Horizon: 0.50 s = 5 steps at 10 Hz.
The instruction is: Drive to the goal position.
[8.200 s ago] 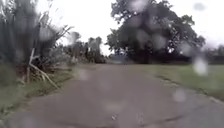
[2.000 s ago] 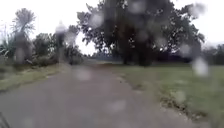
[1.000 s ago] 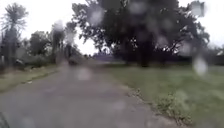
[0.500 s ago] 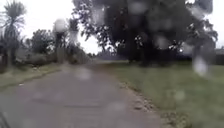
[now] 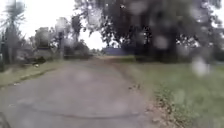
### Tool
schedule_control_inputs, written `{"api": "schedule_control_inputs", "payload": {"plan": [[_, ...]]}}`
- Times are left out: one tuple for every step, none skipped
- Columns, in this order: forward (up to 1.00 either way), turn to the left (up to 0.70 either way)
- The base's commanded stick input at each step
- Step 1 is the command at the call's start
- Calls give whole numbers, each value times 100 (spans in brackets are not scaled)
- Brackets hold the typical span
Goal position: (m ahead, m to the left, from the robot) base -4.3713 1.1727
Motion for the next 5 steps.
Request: {"api": "schedule_control_inputs", "payload": {"plan": [[100, 0], [100, 0], [100, 0], [100, 0], [100, 0]]}}
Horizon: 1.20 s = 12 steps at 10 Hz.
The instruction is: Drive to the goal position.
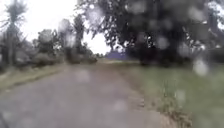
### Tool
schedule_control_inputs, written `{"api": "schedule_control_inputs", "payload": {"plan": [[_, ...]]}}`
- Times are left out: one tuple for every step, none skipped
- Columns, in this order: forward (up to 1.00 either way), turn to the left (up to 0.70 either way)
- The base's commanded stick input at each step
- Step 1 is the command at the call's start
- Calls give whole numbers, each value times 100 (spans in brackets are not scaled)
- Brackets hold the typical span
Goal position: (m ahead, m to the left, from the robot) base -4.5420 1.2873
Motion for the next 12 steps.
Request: {"api": "schedule_control_inputs", "payload": {"plan": [[100, 0], [100, 0], [100, 0], [100, 0], [100, 0], [79, 0], [44, 0], [8, 0], [0, 2], [0, 5], [0, 8], [0, 76]]}}
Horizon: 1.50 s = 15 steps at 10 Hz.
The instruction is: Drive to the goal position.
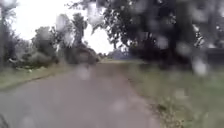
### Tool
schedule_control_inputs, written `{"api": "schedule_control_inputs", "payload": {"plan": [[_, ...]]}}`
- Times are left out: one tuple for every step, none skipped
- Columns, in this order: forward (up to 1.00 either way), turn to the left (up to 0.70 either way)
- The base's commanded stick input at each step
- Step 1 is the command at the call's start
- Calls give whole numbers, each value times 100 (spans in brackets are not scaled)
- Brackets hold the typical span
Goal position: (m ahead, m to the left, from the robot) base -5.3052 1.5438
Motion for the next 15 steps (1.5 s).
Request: {"api": "schedule_control_inputs", "payload": {"plan": [[0, 82], [0, 87], [0, 88], [0, 89], [0, 91], [0, 92], [0, 92], [0, 92], [0, 92], [0, 92], [0, 93], [0, 93], [0, 93], [0, 93], [0, 93]]}}
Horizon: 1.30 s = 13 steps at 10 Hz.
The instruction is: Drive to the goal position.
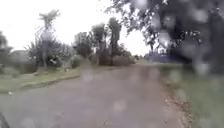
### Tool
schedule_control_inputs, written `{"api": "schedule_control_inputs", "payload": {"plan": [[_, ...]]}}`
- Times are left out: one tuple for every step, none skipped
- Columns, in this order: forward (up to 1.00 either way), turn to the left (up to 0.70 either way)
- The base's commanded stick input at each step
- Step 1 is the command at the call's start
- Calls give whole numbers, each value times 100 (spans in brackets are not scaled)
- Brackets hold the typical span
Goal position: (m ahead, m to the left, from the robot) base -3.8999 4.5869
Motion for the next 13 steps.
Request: {"api": "schedule_control_inputs", "payload": {"plan": [[0, 93], [0, 93], [0, 93], [0, 93], [0, 93], [0, 93], [0, 93], [0, 93], [0, 93], [0, 93], [0, 93], [0, 93], [0, 93]]}}
